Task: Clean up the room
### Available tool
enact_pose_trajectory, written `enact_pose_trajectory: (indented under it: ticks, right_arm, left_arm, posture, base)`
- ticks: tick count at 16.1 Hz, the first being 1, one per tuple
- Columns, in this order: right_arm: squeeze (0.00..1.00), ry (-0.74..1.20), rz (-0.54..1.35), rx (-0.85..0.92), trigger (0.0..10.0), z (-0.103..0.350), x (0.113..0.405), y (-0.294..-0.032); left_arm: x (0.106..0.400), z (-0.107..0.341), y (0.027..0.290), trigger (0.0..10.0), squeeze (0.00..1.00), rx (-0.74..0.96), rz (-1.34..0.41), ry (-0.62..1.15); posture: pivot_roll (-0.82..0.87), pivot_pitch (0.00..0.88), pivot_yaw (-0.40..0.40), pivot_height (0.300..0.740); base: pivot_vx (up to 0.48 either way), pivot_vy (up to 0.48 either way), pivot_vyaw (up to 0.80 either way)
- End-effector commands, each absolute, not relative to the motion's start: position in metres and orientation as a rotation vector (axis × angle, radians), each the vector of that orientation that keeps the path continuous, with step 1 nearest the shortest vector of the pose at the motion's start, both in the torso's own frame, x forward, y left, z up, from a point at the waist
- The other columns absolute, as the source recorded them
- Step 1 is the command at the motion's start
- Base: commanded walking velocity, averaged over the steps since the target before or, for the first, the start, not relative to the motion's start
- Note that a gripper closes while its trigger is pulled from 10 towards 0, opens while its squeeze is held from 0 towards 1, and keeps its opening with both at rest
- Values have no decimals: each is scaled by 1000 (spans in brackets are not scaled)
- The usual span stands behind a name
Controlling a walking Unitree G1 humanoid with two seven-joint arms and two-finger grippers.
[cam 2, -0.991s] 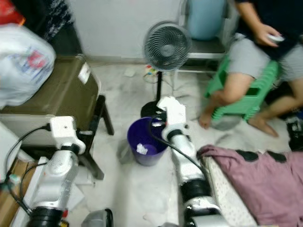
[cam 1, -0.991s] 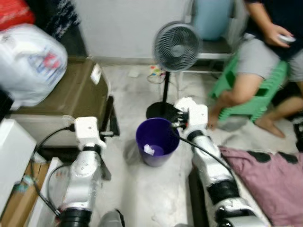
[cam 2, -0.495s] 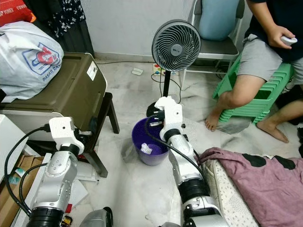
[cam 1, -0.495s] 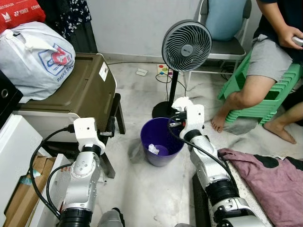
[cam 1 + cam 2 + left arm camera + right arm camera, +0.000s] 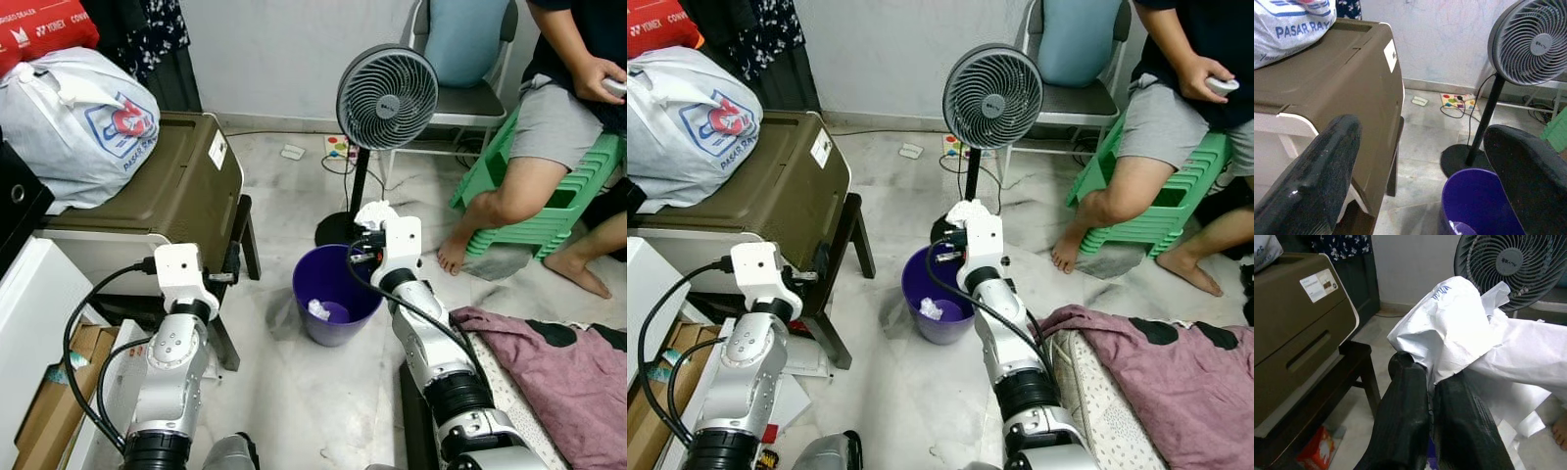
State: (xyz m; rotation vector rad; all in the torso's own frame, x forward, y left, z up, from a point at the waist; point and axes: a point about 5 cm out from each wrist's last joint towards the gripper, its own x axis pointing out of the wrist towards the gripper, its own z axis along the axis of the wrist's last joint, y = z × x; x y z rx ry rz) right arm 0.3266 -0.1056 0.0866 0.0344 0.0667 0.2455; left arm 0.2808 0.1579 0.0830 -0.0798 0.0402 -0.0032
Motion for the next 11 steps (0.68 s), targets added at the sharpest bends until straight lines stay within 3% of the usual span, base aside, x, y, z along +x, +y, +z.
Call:
enact_pose_trajectory:
  ticks: [1, 11]
  right_arm:
    - [0, 62, 245, 41, 10000, 87, 327, -107]
    - [0, 55, 240, 62, 10000, 89, 328, -108]
  left_arm:
    - [281, 85, 158, 10000, 0, -77, -13, 28]
    - [281, 86, 159, 10000, 0, -83, -13, 26]
  posture:
    - [-17, 61, -29, 740]
    - [-17, 66, -28, 740]
  base:
    - [285, 0, 0]
    - [344, 0, 0]
